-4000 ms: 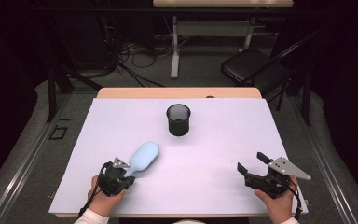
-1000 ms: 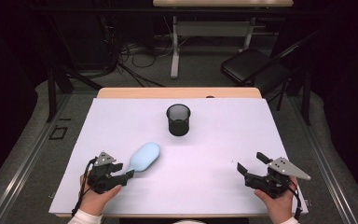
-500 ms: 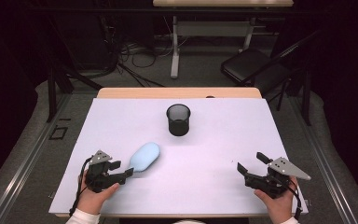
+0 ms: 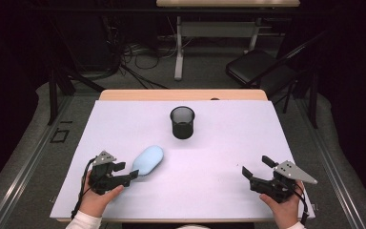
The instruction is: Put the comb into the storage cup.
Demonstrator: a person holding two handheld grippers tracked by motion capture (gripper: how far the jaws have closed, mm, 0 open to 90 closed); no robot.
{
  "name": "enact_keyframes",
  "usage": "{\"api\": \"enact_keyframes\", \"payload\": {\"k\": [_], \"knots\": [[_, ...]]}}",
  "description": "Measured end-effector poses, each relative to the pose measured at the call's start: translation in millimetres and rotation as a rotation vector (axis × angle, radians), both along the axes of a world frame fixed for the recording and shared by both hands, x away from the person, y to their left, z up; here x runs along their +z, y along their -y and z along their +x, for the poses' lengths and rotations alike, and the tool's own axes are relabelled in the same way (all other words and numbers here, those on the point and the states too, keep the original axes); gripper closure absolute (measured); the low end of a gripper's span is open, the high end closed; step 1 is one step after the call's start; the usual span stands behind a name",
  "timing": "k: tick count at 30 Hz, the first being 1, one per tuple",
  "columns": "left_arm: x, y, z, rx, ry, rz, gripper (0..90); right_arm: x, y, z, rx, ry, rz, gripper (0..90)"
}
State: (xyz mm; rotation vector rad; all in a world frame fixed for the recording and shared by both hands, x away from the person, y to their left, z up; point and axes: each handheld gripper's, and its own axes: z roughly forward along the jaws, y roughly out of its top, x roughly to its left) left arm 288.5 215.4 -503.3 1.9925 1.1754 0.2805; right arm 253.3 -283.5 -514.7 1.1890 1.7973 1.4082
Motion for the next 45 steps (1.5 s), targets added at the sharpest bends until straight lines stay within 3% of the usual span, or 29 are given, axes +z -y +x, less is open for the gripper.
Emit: {"api": "enact_keyframes", "payload": {"k": [11, 23, 35, 45], "knots": [[3.6, 1.0, 6.6, 0.013, -0.020, 0.007, 16.7, 0.0, -0.2, 0.1, 0.001, -0.001, 0.001, 13.6], [4.9, 9.0, 15.3, -0.011, -0.081, 0.069, 1.2, 0.0, -0.4, 0.1, 0.004, -0.003, 0.000, 13.6], [7.2, 11.1, 20.6, -0.030, -0.103, 0.108, 0.7, 0.0, -0.7, -0.1, 0.004, -0.009, 0.005, 13.6], [10.9, 12.3, 22.4, -0.039, -0.109, 0.184, 0.7, -0.4, -1.0, 0.4, 0.004, -0.008, 0.003, 13.6]]}}
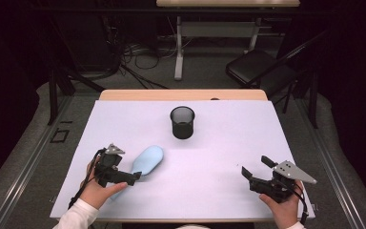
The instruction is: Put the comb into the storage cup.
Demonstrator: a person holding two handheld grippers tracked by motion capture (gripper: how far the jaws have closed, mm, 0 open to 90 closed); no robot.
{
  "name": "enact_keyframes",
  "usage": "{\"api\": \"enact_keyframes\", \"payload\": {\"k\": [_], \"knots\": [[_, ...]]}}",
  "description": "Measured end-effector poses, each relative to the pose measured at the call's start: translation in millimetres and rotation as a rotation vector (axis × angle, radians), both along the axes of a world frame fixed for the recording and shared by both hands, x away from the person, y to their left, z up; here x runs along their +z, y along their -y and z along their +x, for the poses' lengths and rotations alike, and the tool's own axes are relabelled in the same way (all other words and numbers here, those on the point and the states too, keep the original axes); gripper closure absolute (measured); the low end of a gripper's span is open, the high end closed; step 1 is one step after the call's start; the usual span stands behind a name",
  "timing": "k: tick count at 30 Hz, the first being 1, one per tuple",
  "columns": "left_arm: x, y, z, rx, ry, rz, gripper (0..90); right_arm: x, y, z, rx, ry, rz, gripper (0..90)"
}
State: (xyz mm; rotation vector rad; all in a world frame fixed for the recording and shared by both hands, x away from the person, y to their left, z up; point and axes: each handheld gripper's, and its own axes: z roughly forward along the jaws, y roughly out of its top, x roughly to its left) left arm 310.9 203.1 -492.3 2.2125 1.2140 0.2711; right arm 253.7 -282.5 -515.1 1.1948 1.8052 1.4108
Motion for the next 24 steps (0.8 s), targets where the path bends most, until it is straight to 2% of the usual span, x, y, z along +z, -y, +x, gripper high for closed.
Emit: {"api": "enact_keyframes", "payload": {"k": [10, 15, 24], "knots": [[4.1, 0.5, 2.1, -0.005, -0.015, 0.029, 0.7, -0.5, -1.2, 0.4, 0.005, 0.000, -0.003, 13.6], [5.1, 1.5, 4.0, -0.009, -0.029, 0.065, 0.7, -0.4, -0.8, 0.4, 0.005, -0.004, -0.007, 13.6], [5.3, 2.2, 6.7, -0.015, -0.042, 0.075, 0.7, -0.5, -1.2, 0.2, 0.005, -0.005, -0.005, 13.6]]}}
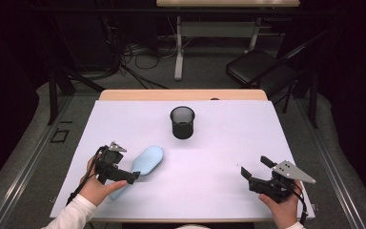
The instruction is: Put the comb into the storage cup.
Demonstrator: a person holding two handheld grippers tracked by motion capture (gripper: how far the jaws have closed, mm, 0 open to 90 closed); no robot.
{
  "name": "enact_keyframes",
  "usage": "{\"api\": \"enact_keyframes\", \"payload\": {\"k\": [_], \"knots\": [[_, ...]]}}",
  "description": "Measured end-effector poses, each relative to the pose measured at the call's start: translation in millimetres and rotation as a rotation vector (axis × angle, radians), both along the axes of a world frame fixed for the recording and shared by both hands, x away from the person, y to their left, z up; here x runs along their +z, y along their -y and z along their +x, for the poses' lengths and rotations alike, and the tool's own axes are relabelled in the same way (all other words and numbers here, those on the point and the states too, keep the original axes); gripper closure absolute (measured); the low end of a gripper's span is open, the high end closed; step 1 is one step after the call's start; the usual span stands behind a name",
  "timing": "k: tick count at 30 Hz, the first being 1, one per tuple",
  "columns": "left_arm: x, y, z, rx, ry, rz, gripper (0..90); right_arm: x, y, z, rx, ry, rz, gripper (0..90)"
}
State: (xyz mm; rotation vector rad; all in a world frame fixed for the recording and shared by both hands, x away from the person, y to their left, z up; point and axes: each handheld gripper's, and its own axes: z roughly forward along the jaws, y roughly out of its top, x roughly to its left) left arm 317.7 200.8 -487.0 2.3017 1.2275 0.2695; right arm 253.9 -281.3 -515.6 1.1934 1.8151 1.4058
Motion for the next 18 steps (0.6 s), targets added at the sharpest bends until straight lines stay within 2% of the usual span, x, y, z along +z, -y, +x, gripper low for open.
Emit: {"api": "enact_keyframes", "payload": {"k": [5, 9, 11, 18], "knots": [[-0.6, 0.0, 1.7, -0.003, -0.010, 0.013, 0.7, -0.1, 0.1, 0.2, 0.001, 0.001, -0.002, 13.6], [-2.3, 1.4, 3.8, -0.003, -0.033, 0.016, 0.8, -0.1, -0.2, -0.1, 0.002, -0.007, 0.000, 13.6], [-3.2, 3.4, 4.3, -0.011, -0.038, 0.035, 0.8, -0.1, -0.2, -0.1, 0.002, -0.007, 0.001, 13.6], [-3.7, 5.6, 6.4, -0.022, -0.051, 0.060, 0.8, -0.3, -0.4, 0.0, 0.002, -0.003, 0.002, 13.6]]}}
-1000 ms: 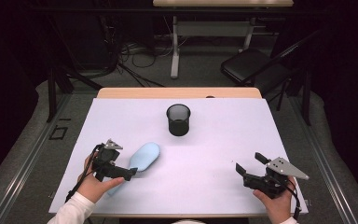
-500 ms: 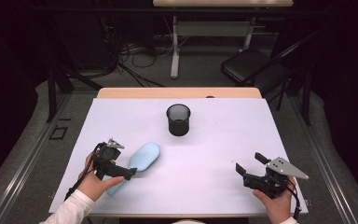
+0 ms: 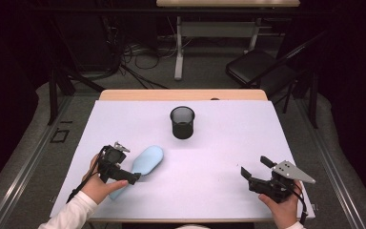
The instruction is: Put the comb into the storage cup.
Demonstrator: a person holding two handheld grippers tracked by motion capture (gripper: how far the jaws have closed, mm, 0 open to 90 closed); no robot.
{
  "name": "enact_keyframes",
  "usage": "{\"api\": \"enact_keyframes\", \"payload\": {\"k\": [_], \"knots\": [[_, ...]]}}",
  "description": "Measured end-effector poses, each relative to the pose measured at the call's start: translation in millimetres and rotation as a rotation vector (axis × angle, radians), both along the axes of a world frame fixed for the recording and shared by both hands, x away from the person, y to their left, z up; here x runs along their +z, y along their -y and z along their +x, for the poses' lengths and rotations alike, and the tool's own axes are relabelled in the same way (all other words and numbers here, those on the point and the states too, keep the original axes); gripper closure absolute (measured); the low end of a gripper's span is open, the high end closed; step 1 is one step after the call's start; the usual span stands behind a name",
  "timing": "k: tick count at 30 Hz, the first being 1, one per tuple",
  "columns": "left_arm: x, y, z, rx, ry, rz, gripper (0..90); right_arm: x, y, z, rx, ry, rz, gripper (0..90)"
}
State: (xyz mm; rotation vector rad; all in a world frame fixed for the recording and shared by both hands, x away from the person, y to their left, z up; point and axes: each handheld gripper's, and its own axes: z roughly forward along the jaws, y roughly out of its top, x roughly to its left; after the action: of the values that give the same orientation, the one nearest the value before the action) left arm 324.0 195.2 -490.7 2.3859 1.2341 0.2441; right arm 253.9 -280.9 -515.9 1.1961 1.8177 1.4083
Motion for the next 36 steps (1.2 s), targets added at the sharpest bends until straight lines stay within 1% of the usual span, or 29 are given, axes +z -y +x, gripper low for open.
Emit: {"api": "enact_keyframes", "payload": {"k": [3, 10, 11, 12, 16, 21, 23, 26, 28, 29, 30, 36], "knots": [[-1.1, -0.4, 1.5, 0.001, -0.004, 0.017, 1.8, 0.1, 0.2, -0.1, 0.000, -0.005, -0.002, 13.6], [-4.2, -1.0, 5.7, 0.002, -0.023, 0.041, 3.2, -0.3, 0.1, 0.6, 0.001, 0.004, -0.004, 13.6], [-4.4, -1.2, 6.3, 0.003, -0.027, 0.043, 3.2, 0.0, 0.0, 0.1, 0.002, -0.002, -0.003, 13.6], [-4.9, -0.7, 7.3, 0.006, -0.031, 0.055, 3.2, -0.1, 0.3, 0.3, 0.001, 0.000, -0.007, 13.6], [-5.6, 0.0, 8.6, 0.003, -0.041, 0.067, 3.8, -0.3, 0.5, 0.7, 0.001, 0.003, -0.007, 13.6], [-6.4, 1.1, 10.8, 0.004, -0.051, 0.086, 7.8, -0.2, 0.2, 0.5, 0.003, 0.001, -0.006, 13.6], [-6.7, 1.5, 11.7, 0.008, -0.056, 0.080, 8.4, -0.2, 0.1, 0.5, 0.003, 0.001, -0.006, 13.6], [-8.6, 2.1, 13.7, 0.005, -0.083, 0.088, 8.5, -0.4, 0.1, 0.6, 0.003, 0.001, -0.006, 13.6], [-9.0, 2.4, 13.7, 0.002, -0.088, 0.091, 9.5, -0.4, 0.2, 0.7, 0.003, 0.001, -0.007, 13.6], [-9.4, 2.8, 13.6, 0.002, -0.091, 0.092, 11.5, -0.4, 0.2, 0.7, 0.003, 0.001, -0.007, 13.6], [-9.9, 3.9, 13.6, -0.010, -0.094, 0.103, 14.6, -0.5, 0.2, 0.7, 0.003, 0.001, -0.006, 13.6], [-11.3, 7.4, 13.4, -0.023, -0.089, 0.126, 16.5, -0.6, -0.1, 0.8, 0.005, 0.001, -0.009, 13.6]]}}
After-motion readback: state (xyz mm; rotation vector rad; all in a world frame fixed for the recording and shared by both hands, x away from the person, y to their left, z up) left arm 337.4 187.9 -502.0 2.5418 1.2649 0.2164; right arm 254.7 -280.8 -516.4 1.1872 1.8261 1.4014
